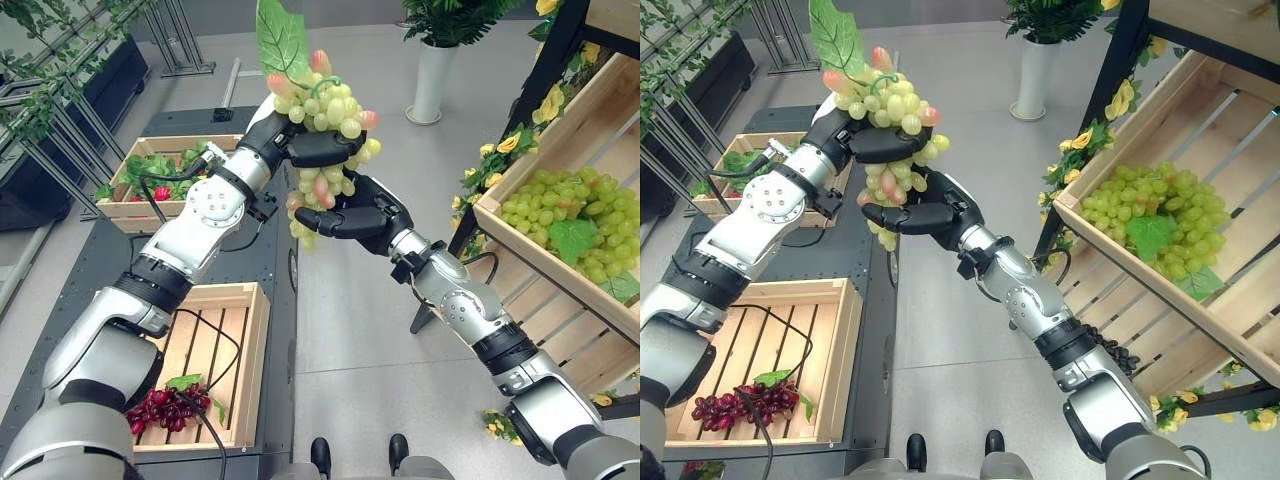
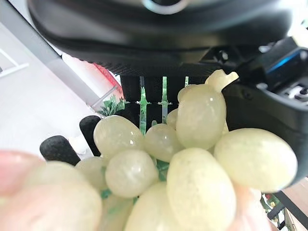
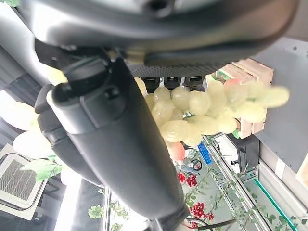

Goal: Pick up the fruits from the basket on one side to the basket on the other side

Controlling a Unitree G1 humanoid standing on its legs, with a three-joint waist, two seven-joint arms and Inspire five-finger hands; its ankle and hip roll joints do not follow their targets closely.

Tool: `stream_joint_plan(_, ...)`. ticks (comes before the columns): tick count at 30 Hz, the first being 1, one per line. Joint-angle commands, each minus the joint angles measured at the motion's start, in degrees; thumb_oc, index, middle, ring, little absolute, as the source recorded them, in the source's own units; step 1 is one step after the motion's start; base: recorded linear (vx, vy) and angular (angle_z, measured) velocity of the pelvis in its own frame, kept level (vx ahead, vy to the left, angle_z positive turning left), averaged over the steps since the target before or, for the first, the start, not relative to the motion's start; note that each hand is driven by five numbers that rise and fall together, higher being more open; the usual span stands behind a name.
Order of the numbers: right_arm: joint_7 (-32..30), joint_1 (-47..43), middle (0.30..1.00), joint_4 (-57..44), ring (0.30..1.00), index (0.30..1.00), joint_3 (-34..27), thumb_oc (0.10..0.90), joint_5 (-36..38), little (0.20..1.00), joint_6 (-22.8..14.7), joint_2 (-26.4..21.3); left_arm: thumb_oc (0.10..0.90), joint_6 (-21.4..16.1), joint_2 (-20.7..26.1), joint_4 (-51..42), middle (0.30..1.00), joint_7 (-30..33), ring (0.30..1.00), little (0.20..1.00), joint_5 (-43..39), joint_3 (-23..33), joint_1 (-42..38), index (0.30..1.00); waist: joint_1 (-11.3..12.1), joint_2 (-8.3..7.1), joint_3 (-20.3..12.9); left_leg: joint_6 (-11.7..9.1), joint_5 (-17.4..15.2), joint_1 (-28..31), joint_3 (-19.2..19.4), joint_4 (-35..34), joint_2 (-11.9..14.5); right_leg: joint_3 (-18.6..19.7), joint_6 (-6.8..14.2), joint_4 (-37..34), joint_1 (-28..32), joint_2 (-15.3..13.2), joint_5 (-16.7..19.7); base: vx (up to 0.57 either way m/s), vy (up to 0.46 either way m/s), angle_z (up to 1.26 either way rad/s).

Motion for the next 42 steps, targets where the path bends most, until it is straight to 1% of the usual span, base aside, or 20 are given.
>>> stream_joint_plan(1,-0.87,-10.20,0.900,0.22,0.900,0.900,-1.51,0.800,4.54,0.900,-8.47,4.87,0.400,-3.54,-3.82,7.81,0.300,-1.09,0.300,0.300,-1.37,-2.51,-11.11,0.300,0.00,1.93,-11.65,-1.94,-7.93,1.38,-0.60,0.27,-2.08,-1.43,-2.01,0.08,1.85,3.19,-4.28,0.01,0.002,-0.09)
stream_joint_plan(4,-1.33,-10.89,0.900,1.34,0.900,0.900,-1.59,0.800,4.42,0.900,-9.41,5.05,0.400,-3.88,-4.45,8.32,0.300,-1.53,0.300,0.300,-1.76,-2.73,-11.20,0.300,-0.07,2.02,-11.68,-1.92,-7.95,1.50,-0.50,0.25,-2.03,-1.30,-2.02,0.08,1.90,3.23,-4.22,0.01,0.007,-0.05)
stream_joint_plan(5,-1.15,-11.36,0.825,1.86,0.825,0.825,-1.70,0.750,5.14,0.825,-10.02,5.07,0.400,-4.10,-4.72,8.40,0.300,-1.45,0.300,0.300,-1.93,-2.82,-11.22,0.300,-0.11,2.05,-11.75,-1.92,-7.98,1.59,-0.46,0.21,-2.03,-1.19,-2.02,0.08,1.95,3.26,-4.28,0.02,0.009,-0.05)
stream_joint_plan(6,-0.92,-11.61,0.300,2.23,0.300,0.300,-1.87,0.400,5.72,0.300,-10.66,5.17,0.400,-4.29,-4.93,8.49,0.300,-1.55,0.300,0.300,-1.96,-2.86,-11.29,0.300,-0.04,2.03,-11.83,-1.92,-7.96,1.59,-0.51,0.18,-2.01,-1.20,-2.01,0.08,1.97,3.25,-4.29,0.02,0.009,-0.06)
stream_joint_plan(11,-0.97,-12.39,0.300,4.17,0.300,0.300,-2.53,0.400,6.93,0.300,-11.84,5.13,0.400,-3.97,-5.34,8.40,0.300,-1.27,0.300,0.300,-1.66,-3.08,-11.36,0.300,0.13,1.75,-12.08,-1.89,-7.96,1.52,-0.64,0.16,-1.93,-1.14,-1.96,0.08,1.86,3.25,-4.27,0.00,0.001,-0.01)
stream_joint_plan(14,-1.24,-12.19,0.300,4.52,0.300,0.300,-2.72,0.400,7.75,0.300,-12.62,4.81,0.400,-4.29,-5.10,9.22,0.300,-0.74,0.300,0.300,-2.39,-2.62,-11.02,0.300,0.16,1.67,-12.08,-1.91,-7.94,1.53,-0.59,0.14,-1.85,-1.20,-2.05,0.08,1.85,3.26,-4.30,0.00,0.000,0.00)
stream_joint_plan(16,-1.51,-11.96,0.300,4.55,0.300,0.300,-3.28,0.400,7.88,0.300,-13.14,4.81,0.400,-3.80,-5.00,9.79,0.300,0.22,0.300,0.300,-1.93,-1.87,-10.53,0.300,0.21,1.59,-12.08,-1.84,-7.96,1.54,-0.68,0.12,-1.80,-1.19,-2.09,0.08,1.86,3.27,-4.31,0.00,0.000,0.00)
stream_joint_plan(17,-1.61,-11.96,0.300,4.69,0.300,0.300,-3.41,0.400,7.85,0.300,-13.26,4.76,0.471,-3.70,-5.01,10.03,0.406,0.56,0.406,0.406,-1.55,-1.72,-10.32,0.406,0.25,1.56,-12.08,-1.85,-7.96,1.54,-0.71,0.11,-1.80,-1.21,-2.09,0.08,1.87,3.26,-4.32,0.00,0.000,0.00)
stream_joint_plan(18,-1.69,-11.96,0.300,4.85,0.300,0.300,-3.48,0.400,7.60,0.300,-13.38,4.80,0.557,-3.63,-4.97,10.33,0.535,0.94,0.535,0.535,-1.29,-1.63,-10.16,0.535,0.27,1.54,-12.09,-1.85,-7.94,1.55,-0.75,0.10,-1.79,-1.18,-2.08,0.08,1.86,3.26,-4.29,0.00,0.000,0.00)
stream_joint_plan(19,-1.73,-11.94,0.300,4.91,0.300,0.300,-3.49,0.400,7.53,0.300,-13.49,4.82,0.577,-3.59,-4.95,10.45,0.566,1.11,0.566,0.566,-1.18,-1.60,-10.11,0.566,0.28,1.53,-12.09,-1.84,-7.92,1.54,-0.76,0.09,-1.79,-1.17,-2.08,0.08,1.86,3.26,-4.27,0.00,0.000,0.00)
stream_joint_plan(20,-2.01,-11.92,0.300,5.12,0.300,0.300,-3.51,0.400,7.52,0.300,-13.97,4.72,0.736,-3.39,-4.82,10.97,0.804,1.61,0.804,0.804,-0.94,-1.38,-9.91,0.804,0.33,1.43,-12.09,-1.85,-7.89,1.50,-0.75,0.08,-1.77,-1.19,-2.06,0.08,1.79,3.25,-4.21,0.00,0.000,0.00)
stream_joint_plan(21,-2.18,-11.94,0.300,5.12,0.300,0.300,-3.53,0.400,7.46,0.300,-14.12,4.69,0.736,-3.26,-4.80,11.06,0.804,1.70,0.804,0.804,-0.90,-1.34,-9.87,0.804,0.34,1.42,-12.09,-1.85,-7.89,1.50,-0.74,0.08,-1.76,-1.19,-2.06,0.08,1.78,3.25,-4.21,0.00,0.000,0.00)
stream_joint_plan(22,-2.49,-11.87,0.300,5.24,0.300,0.300,-3.77,0.400,7.48,0.300,-14.45,4.35,0.800,-3.02,-4.56,11.56,0.900,2.11,0.900,0.900,-0.62,-0.97,-9.55,0.900,0.33,1.40,-12.14,-1.87,-7.85,1.46,-0.67,0.08,-1.75,-1.16,-2.05,0.08,1.73,3.26,-4.19,0.00,0.000,0.00)
stream_joint_plan(27,-4.52,-10.85,0.300,5.06,0.300,0.300,-5.24,0.400,3.30,0.300,-15.49,2.70,0.800,-1.85,-3.56,13.57,0.900,4.14,0.900,0.900,-0.06,1.16,-7.78,0.900,0.03,1.44,-12.02,-1.83,-7.94,1.45,-0.57,0.08,-1.70,-0.78,-2.01,0.08,1.59,3.32,-4.11,0.00,0.000,0.00)
stream_joint_plan(28,-5.53,-10.09,0.300,4.41,0.300,0.300,-5.92,0.400,1.41,0.300,-15.27,2.06,0.800,-1.62,-3.26,14.45,0.900,5.25,0.900,0.900,0.60,2.27,-6.67,0.900,-0.19,1.40,-11.92,-1.78,-8.01,1.48,-0.50,0.08,-1.69,-0.56,-2.02,0.08,1.55,3.35,-4.08,0.01,0.032,0.00)
stream_joint_plan(32,-5.76,-7.49,0.300,3.22,0.300,0.300,-7.88,0.400,-3.40,0.300,-14.18,-1.03,0.800,-1.43,-1.78,17.13,0.900,9.51,0.900,0.900,3.19,5.84,-3.65,0.900,-0.95,1.22,-11.83,-1.74,-8.15,1.61,-0.06,0.08,-1.64,0.13,-1.88,0.08,1.44,3.43,-3.90,0.01,0.035,-0.01)
stream_joint_plan(34,-6.09,-5.11,0.300,2.15,0.300,0.300,-9.33,0.400,-6.45,0.300,-13.59,-3.42,0.800,-1.52,-0.81,19.22,0.900,12.16,0.900,0.900,4.83,8.36,-1.14,0.900,-1.68,0.96,-11.67,-1.69,-8.28,1.72,0.40,0.08,-1.58,0.77,-1.77,0.08,1.30,3.47,-3.80,0.00,0.015,-0.01)
stream_joint_plan(35,-6.34,-4.87,0.300,2.00,0.300,0.300,-9.46,0.400,-7.12,0.300,-13.42,-3.66,0.800,-1.30,-0.73,19.42,0.900,12.51,0.900,0.900,4.99,8.64,-0.81,0.900,-1.76,0.93,-11.66,-1.68,-8.30,1.74,0.46,0.08,-1.58,0.87,-1.75,0.08,1.29,3.48,-3.79,0.01,0.031,-0.10)
stream_joint_plan(36,-5.76,-3.25,0.300,1.46,0.300,0.300,-10.51,0.400,-8.10,0.300,-13.03,-5.28,0.800,-1.57,-0.29,20.45,0.900,13.54,0.900,0.900,5.80,10.11,1.07,0.900,-2.29,0.68,-11.54,-1.63,-8.32,1.80,0.76,0.08,-1.52,1.28,-1.72,0.08,1.19,3.49,-3.70,0.01,0.030,-0.13)
stream_joint_plan(42,-5.61,2.71,0.300,-0.37,0.300,0.300,-15.47,0.400,-14.20,0.300,-11.89,-11.24,0.800,-0.70,-0.37,23.07,0.900,12.78,0.900,0.900,7.62,15.12,8.85,0.900,-4.38,0.04,-11.04,-1.36,-8.75,2.29,1.95,0.08,-1.46,3.36,-1.53,0.08,0.92,3.83,-3.30,0.01,0.042,-0.17)
